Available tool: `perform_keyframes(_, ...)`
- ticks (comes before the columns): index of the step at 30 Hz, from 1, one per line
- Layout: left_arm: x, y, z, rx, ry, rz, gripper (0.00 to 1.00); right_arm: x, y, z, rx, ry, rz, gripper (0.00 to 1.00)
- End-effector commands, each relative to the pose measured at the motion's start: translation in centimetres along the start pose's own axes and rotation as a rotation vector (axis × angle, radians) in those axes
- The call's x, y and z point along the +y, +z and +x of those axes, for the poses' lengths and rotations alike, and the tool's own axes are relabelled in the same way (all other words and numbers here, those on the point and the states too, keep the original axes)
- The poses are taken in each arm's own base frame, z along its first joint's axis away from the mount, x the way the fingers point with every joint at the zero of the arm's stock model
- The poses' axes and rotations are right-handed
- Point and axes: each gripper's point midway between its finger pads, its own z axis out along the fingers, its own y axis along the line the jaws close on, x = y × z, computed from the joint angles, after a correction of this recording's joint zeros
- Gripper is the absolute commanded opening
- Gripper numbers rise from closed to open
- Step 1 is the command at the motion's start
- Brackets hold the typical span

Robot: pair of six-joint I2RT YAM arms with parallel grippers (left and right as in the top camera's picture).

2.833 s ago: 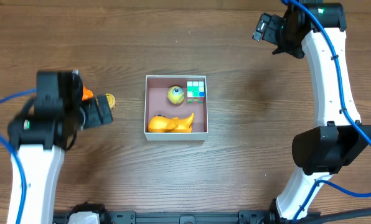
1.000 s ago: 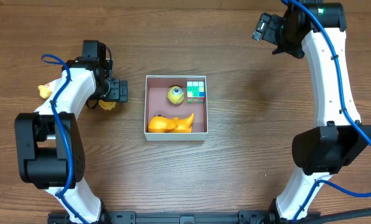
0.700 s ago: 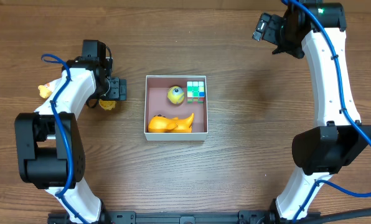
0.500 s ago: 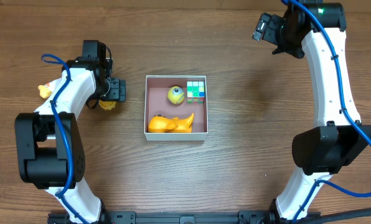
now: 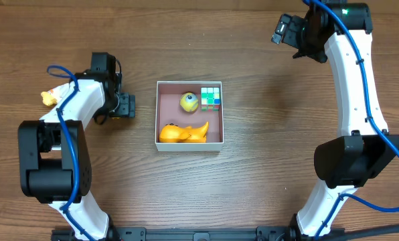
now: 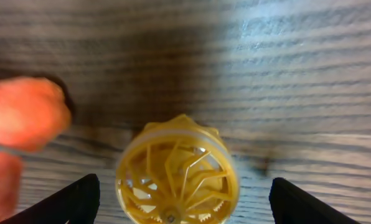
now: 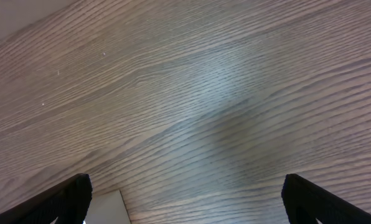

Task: Pack container
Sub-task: 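Lower the left gripper and grasp the yellow toy wheel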

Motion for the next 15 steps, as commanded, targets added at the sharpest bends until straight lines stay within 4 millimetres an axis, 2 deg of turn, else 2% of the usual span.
perform_keyframes(1, -0.1, 0.5, 0.2, -0.006, -0.019, -0.005, 0.87, 0.3, -0.7, -0.6, -0.026, 0.008, -0.011, 1.0)
perform_keyframes(11, -0.1, 0.4, -1.6, -0.077, -0.022, -0.002, 0.82, 0.3, -0.7, -0.6, -0.026, 0.008, -0.011, 1.0)
perform_keyframes(13, -0.2, 0.4, -1.7, -0.084, -0.023, -0.002, 0.73, 0.3, -0.7, -0.6, -0.026, 0.008, -0.011, 1.0)
perform_keyframes(14, -0.2, 0.4, -1.8, -0.085, -0.023, -0.001, 0.64, 0.3, -0.7, -0.6, -0.026, 0.008, -0.011, 1.0)
perform_keyframes(15, -0.2, 0.4, -1.8, -0.085, -0.024, 0.001, 0.59, 0.3, -0.7, -0.6, -0.026, 0.008, -0.011, 1.0)
